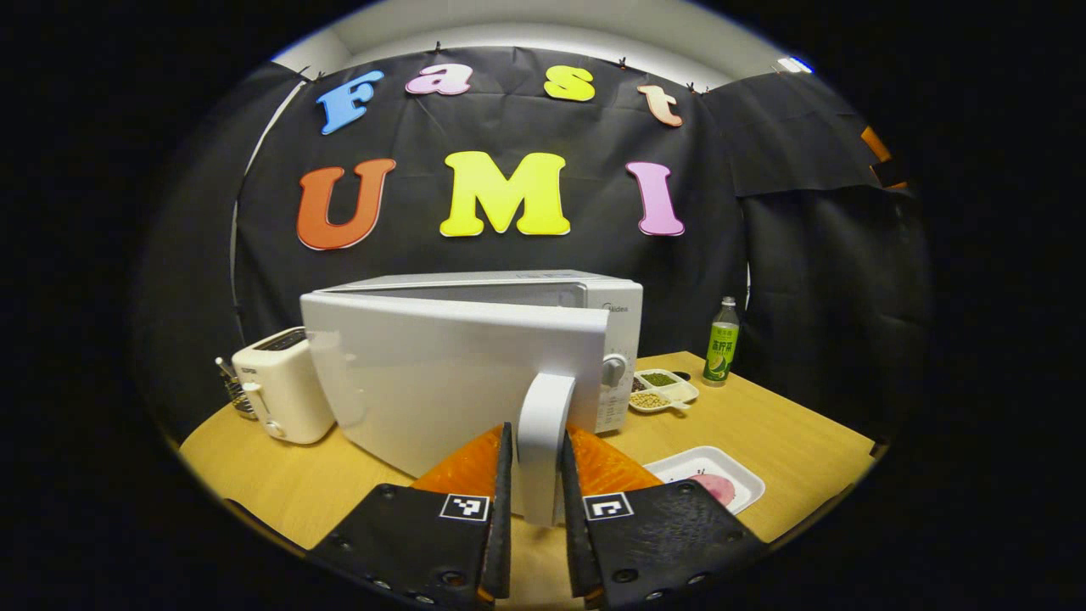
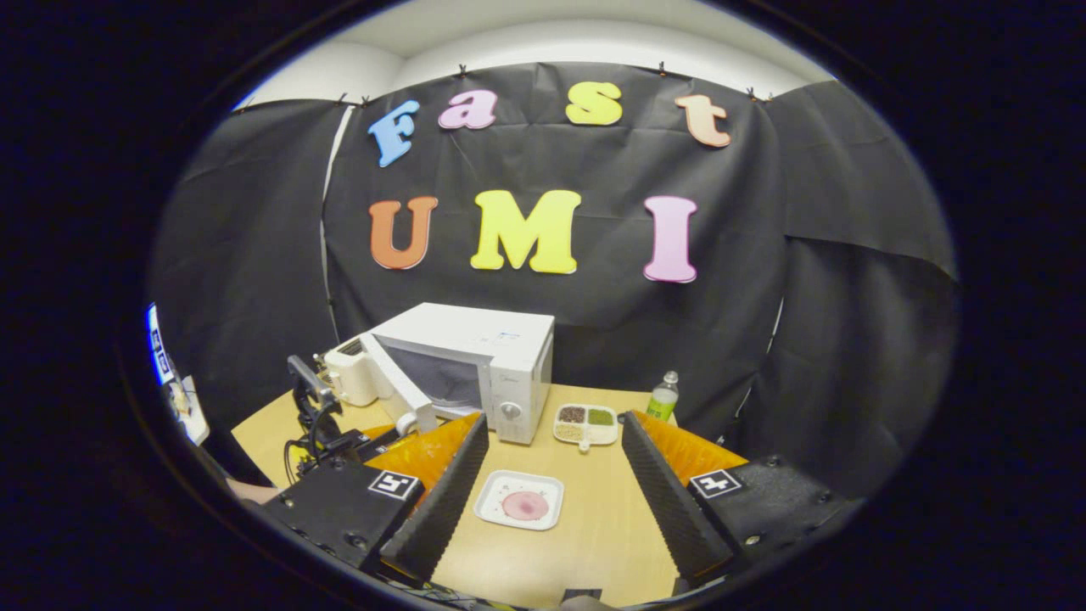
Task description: Open the microwave oven with the left hand, put the food in, and close the microwave oven.
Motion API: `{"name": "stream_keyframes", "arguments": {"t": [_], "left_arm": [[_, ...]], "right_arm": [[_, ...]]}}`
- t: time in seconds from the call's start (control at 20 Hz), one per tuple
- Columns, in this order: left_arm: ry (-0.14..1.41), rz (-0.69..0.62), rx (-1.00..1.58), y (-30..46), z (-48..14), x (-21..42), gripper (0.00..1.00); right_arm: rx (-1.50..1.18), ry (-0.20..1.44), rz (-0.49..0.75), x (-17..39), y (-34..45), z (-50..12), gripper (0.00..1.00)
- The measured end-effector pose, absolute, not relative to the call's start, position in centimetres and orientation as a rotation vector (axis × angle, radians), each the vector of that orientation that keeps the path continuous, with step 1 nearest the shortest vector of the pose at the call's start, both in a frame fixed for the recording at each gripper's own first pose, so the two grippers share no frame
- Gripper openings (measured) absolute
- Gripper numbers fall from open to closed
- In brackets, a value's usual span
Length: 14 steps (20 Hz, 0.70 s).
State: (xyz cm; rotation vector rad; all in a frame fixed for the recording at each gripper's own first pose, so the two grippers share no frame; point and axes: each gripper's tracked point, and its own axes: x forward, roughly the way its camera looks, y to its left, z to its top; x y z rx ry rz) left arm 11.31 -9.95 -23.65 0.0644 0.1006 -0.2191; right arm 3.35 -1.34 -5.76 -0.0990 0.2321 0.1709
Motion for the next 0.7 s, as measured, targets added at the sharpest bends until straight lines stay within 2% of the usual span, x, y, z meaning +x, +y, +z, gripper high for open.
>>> {"name": "stream_keyframes", "arguments": {"t": [0.05, 0.1, 0.15, 0.2, 0.25, 0.3, 0.35, 0.4, 0.45, 0.5, 0.55, 0.6, 0.65, 0.7], "left_arm": [[0.115, -0.196, 0.074, -8.4, -24.0, 10.5, 0.4], [0.13, -0.171, 0.08, -6.8, -24.3, 9.8, 0.42], [0.154, -0.151, 0.082, -5.1, -24.5, 9.0, 0.62], [0.158, -0.133, 0.072, -3.8, -24.5, 8.2, 0.8], [0.169, -0.124, 0.067, -2.6, -24.6, 7.4, 0.83], [0.171, -0.106, 0.072, -1.4, -24.6, 6.6, 0.95], [0.171, -0.082, 0.085, 0.2, -24.5, 5.7, 0.95], [0.177, -0.066, 0.091, 1.4, -24.6, 5.0, 0.95], [0.183, -0.054, 0.083, 2.6, -24.7, 4.3, 0.94], [0.193, -0.06, 0.067, 3.5, -24.7, 3.6, 0.94], [0.198, -0.068, 0.054, 4.3, -24.7, 3.0, 0.94], [0.202, -0.072, 0.045, 5.4, -24.7, 2.4, 0.85], [0.203, -0.071, 0.043, 6.5, -24.6, 1.9, 0.92], [0.197, -0.059, 0.05, 7.7, -24.4, 1.5, 0.91]], "right_arm": [[-0.095, 0.233, 0.186, 3.3, -0.4, -5.9, 1.0], [-0.09, 0.235, 0.201, 3.3, 0.5, -6.1, 1.0], [-0.085, 0.24, 0.215, 3.2, 1.4, -6.4, 1.0], [-0.079, 0.242, 0.229, 3.1, 2.3, -6.5, 0.92], [-0.074, 0.245, 0.243, 2.9, 3.3, -6.6, 1.0], [-0.072, 0.243, 0.254, 2.8, 4.1, -6.7, 1.0], [-0.072, 0.245, 0.265, 2.6, 4.9, -6.8, 1.0], [-0.072, 0.248, 0.281, 2.5, 5.7, -7.0, 0.92], [-0.068, 0.25, 0.292, 2.3, 6.5, -7.2, 0.92], [-0.064, 0.25, 0.3, 2.1, 7.0, -7.3, 1.0], [-0.059, 0.252, 0.307, 2.0, 7.7, -7.5, 1.0], [-0.051, 0.255, 0.313, 2.0, 8.2, -7.7, 0.92], [-0.041, 0.255, 0.32, 2.0, 8.8, -8.0, 0.92], [-0.037, 0.257, 0.326, 1.9, 9.3, -8.1, 1.0]]}}
